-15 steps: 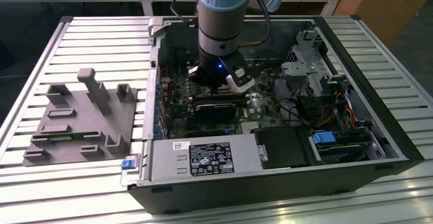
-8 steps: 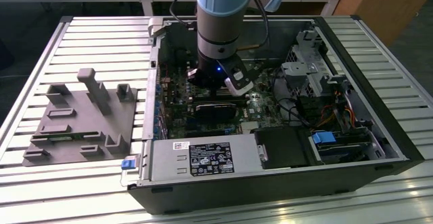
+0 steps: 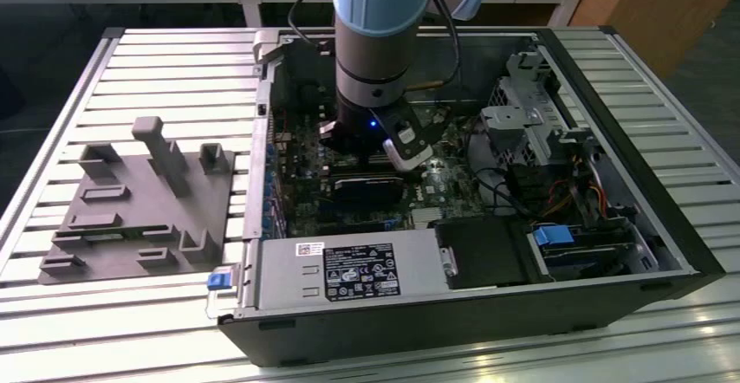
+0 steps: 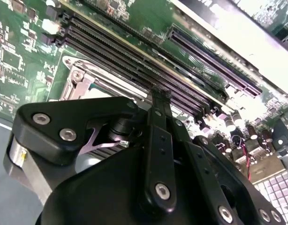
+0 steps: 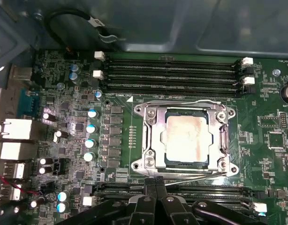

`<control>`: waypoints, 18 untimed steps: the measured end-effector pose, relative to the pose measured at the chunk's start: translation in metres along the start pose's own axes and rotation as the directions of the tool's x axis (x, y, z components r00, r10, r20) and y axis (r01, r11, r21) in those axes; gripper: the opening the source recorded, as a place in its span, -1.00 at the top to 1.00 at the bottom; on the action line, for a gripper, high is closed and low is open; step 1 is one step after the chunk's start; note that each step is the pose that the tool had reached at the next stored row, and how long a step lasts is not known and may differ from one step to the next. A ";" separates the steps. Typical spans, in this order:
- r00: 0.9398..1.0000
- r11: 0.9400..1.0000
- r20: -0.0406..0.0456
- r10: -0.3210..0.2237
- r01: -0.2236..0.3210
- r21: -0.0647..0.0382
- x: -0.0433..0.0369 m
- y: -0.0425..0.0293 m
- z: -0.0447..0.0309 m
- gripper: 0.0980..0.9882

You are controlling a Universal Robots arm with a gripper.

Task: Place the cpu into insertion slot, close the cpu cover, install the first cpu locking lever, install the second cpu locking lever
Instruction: 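Install the second cpu locking lever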

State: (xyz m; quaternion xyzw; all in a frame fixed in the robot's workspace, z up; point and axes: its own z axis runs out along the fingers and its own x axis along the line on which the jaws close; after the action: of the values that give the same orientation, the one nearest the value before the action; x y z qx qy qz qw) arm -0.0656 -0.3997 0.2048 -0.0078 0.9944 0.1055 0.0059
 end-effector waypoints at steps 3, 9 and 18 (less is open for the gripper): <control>1.000 1.000 0.000 0.000 0.000 -0.012 0.0019 -0.0011 0.0006 0.98; 1.000 1.000 0.000 0.000 0.000 -0.020 0.0044 -0.0026 0.0037 0.98; 1.000 0.999 0.001 0.000 0.000 -0.040 0.0077 -0.0033 0.0074 0.98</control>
State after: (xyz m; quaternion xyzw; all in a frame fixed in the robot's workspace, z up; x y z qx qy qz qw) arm -0.0732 -0.4015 0.1968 -0.0077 0.9921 0.1253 0.0061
